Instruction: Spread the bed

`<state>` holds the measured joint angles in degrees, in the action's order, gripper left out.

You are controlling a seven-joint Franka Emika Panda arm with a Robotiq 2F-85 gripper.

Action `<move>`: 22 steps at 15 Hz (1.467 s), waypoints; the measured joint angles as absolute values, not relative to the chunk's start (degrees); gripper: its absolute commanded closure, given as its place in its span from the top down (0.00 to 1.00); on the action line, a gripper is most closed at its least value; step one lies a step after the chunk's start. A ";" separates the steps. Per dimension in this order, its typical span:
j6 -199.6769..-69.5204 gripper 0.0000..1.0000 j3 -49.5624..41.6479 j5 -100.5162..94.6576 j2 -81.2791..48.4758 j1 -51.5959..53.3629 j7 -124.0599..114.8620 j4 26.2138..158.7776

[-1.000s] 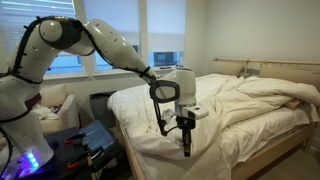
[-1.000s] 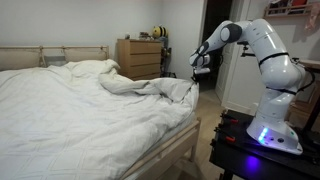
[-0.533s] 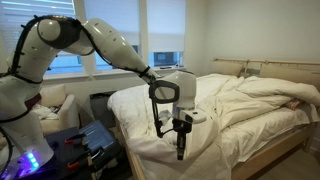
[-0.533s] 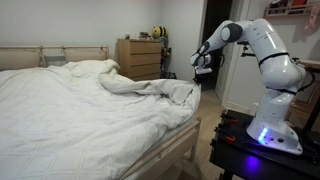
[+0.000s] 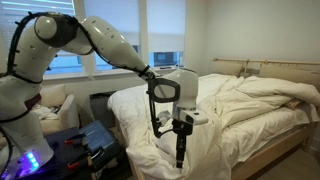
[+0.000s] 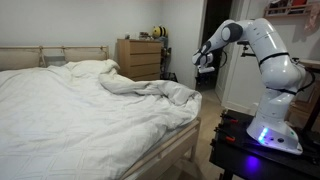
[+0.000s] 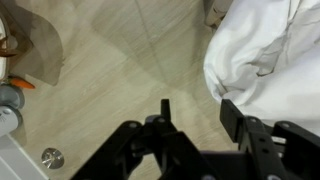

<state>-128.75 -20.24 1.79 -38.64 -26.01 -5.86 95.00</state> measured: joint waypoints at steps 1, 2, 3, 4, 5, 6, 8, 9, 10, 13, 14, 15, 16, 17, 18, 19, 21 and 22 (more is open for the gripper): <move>-129.37 0.94 -20.27 1.79 -38.46 -26.02 -5.85 95.00; -131.15 1.00 -20.17 1.79 -38.18 -26.01 -5.61 95.11; -133.28 1.00 -19.97 1.79 -37.89 -25.99 -4.84 95.23; -135.99 1.00 -19.66 1.79 -37.55 -25.93 -3.96 95.43; -138.99 1.00 -19.09 1.80 -37.13 -25.90 -2.88 95.79; -141.73 1.00 -18.32 1.85 -36.76 -25.90 -1.74 96.09; -146.65 1.00 -16.27 2.05 -36.23 -25.88 0.42 96.73; -148.48 1.00 -15.04 2.25 -36.16 -25.87 1.43 96.92; -150.08 1.00 -13.70 2.44 -36.15 -25.85 2.40 97.09; -153.41 1.00 -9.73 2.69 -36.22 -25.76 4.96 97.55; -153.91 1.00 -8.45 2.84 -36.32 -25.75 5.78 97.59; -154.20 1.00 -7.31 2.98 -36.46 -25.71 6.58 97.59; -154.33 1.00 -6.21 3.04 -36.66 -25.68 7.29 97.60; -154.39 1.00 -5.26 3.06 -36.91 -25.64 7.85 97.61; -154.40 1.00 -4.43 3.06 -37.20 -25.54 8.37 97.62; -154.41 1.00 -3.70 3.06 -37.50 -25.41 9.01 97.68; -154.40 1.00 -2.60 3.06 -37.93 -24.92 10.34 98.03; -154.40 1.00 -2.06 3.06 -38.11 -24.72 11.09 98.24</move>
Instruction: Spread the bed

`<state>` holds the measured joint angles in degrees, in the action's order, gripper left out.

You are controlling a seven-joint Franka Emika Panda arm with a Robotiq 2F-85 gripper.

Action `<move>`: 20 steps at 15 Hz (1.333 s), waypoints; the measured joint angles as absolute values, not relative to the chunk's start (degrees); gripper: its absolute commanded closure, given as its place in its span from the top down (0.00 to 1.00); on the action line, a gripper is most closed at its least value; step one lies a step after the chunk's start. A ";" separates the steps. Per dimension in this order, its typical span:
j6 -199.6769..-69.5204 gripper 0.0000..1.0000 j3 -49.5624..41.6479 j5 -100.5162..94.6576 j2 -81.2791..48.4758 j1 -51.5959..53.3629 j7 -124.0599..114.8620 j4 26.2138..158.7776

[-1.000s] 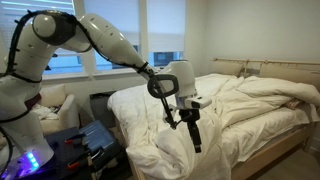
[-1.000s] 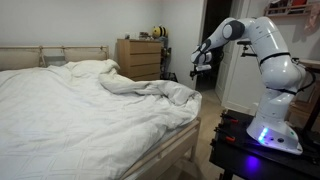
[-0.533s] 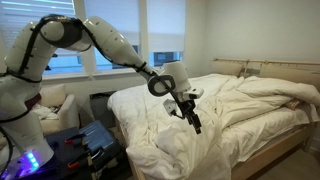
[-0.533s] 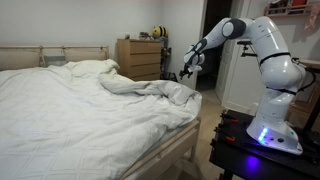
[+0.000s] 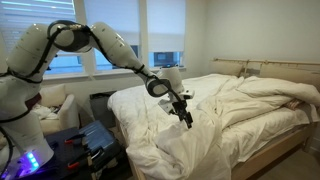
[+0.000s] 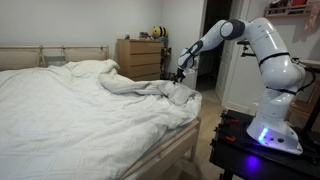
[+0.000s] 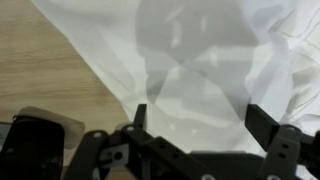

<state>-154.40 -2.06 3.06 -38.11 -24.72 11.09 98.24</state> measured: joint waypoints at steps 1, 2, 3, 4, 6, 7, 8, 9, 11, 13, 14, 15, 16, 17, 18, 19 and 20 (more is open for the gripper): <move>-154.39 1.00 -1.67 3.06 -38.30 -24.38 11.65 98.37; -154.36 1.00 -1.29 3.06 -38.43 -24.07 12.28 98.51; -154.23 1.00 -0.83 3.06 -38.55 -23.88 12.78 98.65; -153.98 1.00 -0.45 3.06 -38.66 -23.70 13.41 98.80; -152.80 1.00 -0.17 3.06 -38.92 -23.26 14.44 98.89; -151.74 1.00 -0.15 3.05 -39.04 -23.13 14.73 98.89; -150.65 1.00 -0.15 3.04 -39.17 -23.07 15.10 98.90; -149.62 1.00 -0.21 3.04 -39.35 -23.06 15.47 98.89; -148.11 0.99 -0.72 2.96 -39.95 -22.89 15.52 98.85; -147.22 0.75 -1.40 2.95 -40.75 -22.67 15.52 98.68; -147.02 0.69 -1.57 2.95 -41.18 -22.69 15.52 98.54; -146.97 0.60 -1.69 2.95 -41.56 -22.70 15.52 98.38; -146.96 0.53 -1.82 2.95 -41.92 -22.70 15.52 98.15; -146.96 0.44 -1.95 2.95 -42.16 -22.70 15.51 97.99; -146.96 0.37 -2.08 2.96 -42.32 -22.70 15.50 97.84; -146.96 0.31 -2.20 2.96 -42.47 -22.70 15.48 97.66; -146.93 0.22 -2.32 2.96 -42.65 -22.70 15.42 97.39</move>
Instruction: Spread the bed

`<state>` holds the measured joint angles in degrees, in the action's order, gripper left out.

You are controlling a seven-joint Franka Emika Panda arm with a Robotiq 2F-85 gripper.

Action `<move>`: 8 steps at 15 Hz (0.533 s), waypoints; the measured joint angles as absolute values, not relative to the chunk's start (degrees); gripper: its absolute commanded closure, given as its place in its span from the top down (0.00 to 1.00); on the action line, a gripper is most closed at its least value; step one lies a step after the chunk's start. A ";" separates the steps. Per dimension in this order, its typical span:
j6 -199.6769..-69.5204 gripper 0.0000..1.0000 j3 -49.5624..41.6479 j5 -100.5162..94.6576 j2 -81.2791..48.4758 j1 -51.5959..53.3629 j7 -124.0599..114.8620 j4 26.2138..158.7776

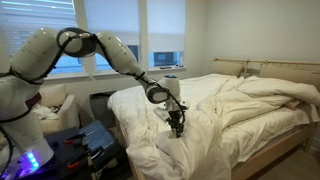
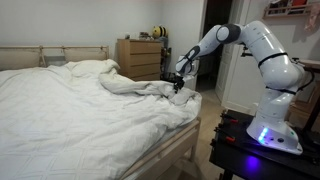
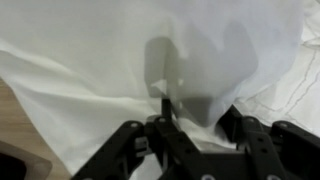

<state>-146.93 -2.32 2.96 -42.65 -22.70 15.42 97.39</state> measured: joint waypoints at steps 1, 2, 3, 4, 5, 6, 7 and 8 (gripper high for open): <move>-146.92 0.15 -2.42 2.97 -42.82 -22.70 15.40 97.15; -146.92 0.07 -2.53 2.98 -42.97 -22.69 15.34 96.94; -146.91 0.02 -2.64 2.99 -43.09 -22.69 15.23 96.72; -146.91 0.00 -2.75 3.01 -43.16 -22.69 15.07 96.51; -146.92 0.00 -2.86 3.04 -43.17 -22.70 14.43 96.27; -146.98 0.00 -3.04 3.07 -43.16 -22.71 13.72 95.82; -147.06 0.00 -3.39 3.22 -43.13 -22.72 12.63 95.19; -147.12 0.01 -3.89 3.52 -43.07 -22.73 11.46 94.43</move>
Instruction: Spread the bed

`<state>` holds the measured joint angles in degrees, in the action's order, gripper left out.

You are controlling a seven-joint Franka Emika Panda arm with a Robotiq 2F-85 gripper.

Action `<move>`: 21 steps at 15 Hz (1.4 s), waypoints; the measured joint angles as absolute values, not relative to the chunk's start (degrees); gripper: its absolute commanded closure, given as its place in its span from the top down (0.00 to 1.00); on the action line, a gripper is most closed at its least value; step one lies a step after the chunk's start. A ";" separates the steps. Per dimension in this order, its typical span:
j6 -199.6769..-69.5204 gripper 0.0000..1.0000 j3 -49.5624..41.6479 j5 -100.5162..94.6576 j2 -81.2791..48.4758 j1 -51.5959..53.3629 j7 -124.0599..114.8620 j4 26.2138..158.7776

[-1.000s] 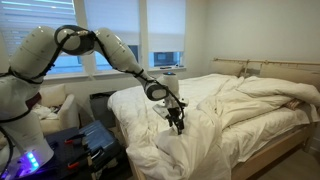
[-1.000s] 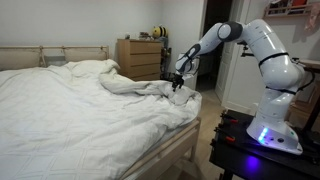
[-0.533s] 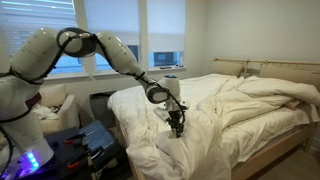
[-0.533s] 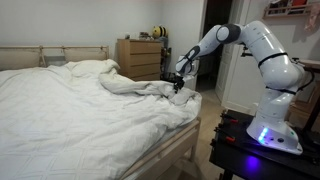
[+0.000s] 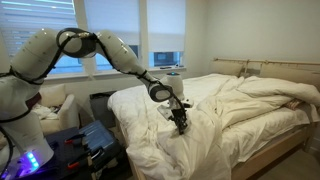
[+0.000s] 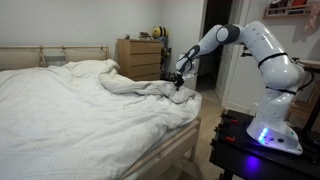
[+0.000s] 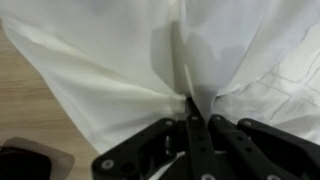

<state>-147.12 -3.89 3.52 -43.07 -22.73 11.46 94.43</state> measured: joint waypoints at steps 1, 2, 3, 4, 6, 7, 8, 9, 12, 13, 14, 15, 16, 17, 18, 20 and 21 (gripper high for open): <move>-147.13 0.01 -4.57 3.93 -42.95 -22.80 10.17 93.63; -147.14 0.01 -5.46 4.37 -42.71 -22.92 8.70 92.92; -147.18 0.01 -6.54 4.86 -42.40 -23.09 7.25 92.30; -147.41 0.01 -7.62 5.36 -42.00 -23.37 5.93 91.94; -148.32 0.01 -9.86 6.25 -40.88 -24.09 3.05 91.84; -148.81 0.01 -10.93 6.58 -40.25 -24.57 1.67 91.86; -149.26 0.01 -11.94 6.99 -39.67 -25.03 0.32 91.90; -149.58 0.01 -12.98 7.45 -39.14 -25.49 -1.13 91.96; -150.03 0.01 -16.17 8.22 -38.03 -26.51 -6.09 92.24; -150.03 0.01 -17.30 8.23 -37.91 -26.61 -7.71 92.28; -150.03 0.01 -18.37 8.22 -37.85 -26.58 -9.31 92.42; -150.03 0.01 -19.44 8.17 -37.80 -26.44 -10.74 92.77; -150.03 0.01 -20.53 8.06 -37.77 -26.21 -12.11 93.24; -150.03 0.01 -21.66 7.94 -37.69 -25.90 -13.60 93.87; -150.03 0.01 -22.72 7.90 -37.57 -25.60 -14.98 94.60; -150.05 0.01 -24.51 7.89 -36.90 -25.18 -17.28 96.46; -150.07 0.01 -25.35 7.89 -36.42 -24.97 -18.37 97.55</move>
<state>-150.07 -25.35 7.89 -36.42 -24.97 -18.37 97.55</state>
